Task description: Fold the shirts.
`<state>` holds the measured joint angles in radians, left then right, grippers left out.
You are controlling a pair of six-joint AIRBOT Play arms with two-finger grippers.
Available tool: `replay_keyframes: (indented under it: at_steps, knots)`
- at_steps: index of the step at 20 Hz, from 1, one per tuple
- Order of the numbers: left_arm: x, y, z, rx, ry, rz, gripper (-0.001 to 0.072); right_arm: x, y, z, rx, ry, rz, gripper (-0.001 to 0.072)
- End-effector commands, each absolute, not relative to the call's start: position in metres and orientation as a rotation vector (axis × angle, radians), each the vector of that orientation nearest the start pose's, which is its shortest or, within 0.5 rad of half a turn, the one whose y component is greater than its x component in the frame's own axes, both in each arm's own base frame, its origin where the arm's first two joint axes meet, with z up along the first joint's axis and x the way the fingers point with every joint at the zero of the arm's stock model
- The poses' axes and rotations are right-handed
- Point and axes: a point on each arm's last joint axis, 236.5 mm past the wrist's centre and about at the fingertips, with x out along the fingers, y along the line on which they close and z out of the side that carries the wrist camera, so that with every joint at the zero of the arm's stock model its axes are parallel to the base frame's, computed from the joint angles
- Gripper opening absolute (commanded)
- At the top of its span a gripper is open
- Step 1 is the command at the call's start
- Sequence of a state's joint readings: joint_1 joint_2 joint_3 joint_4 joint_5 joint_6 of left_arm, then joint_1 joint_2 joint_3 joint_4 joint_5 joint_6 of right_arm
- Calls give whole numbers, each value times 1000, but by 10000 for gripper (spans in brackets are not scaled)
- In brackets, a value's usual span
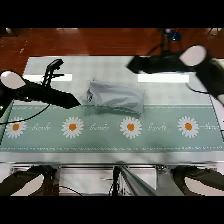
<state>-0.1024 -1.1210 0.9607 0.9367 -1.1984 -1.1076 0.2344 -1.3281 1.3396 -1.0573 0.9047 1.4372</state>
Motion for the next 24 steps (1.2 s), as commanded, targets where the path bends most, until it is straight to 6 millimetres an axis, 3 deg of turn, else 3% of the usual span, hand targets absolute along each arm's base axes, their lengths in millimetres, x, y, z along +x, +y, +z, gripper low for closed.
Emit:
replay_keyframes:
  at_steps: [1, 2, 3, 4, 6, 11, 15, 20, 24]
  knots:
    - [322, -119, 15, -58, 1218, -575, 299, 371, -8, 65, -19, 1290, 6, 525]
    - [326, -109, 15, -84, 1219, -536, 416, 359, -23, 52, 37, 1341, -5, 531]
    - [329, -100, 15, -112, 1218, -503, 486, 353, -22, 39, 151, 1359, 24, 543]
    - [330, -92, 15, -127, 1219, -484, 486, 355, -13, 27, 295, 1338, 65, 585]
    - [331, -81, 14, -149, 1225, -459, 486, 366, 9, 8, 549, 1257, 123, 597]
    - [329, -73, 14, -166, 1234, -443, 485, 372, 57, -39, 890, 1227, 203, 597]
    - [329, -73, 14, -166, 1234, -443, 484, 382, 100, -59, 927, 1246, 274, 597]
    - [327, -74, 13, -166, 1242, -447, 484, 408, 143, -80, 961, 1188, 201, 588]
    - [327, -74, 13, -167, 1244, -448, 482, 399, 184, -96, 1007, 1249, 227, 570]
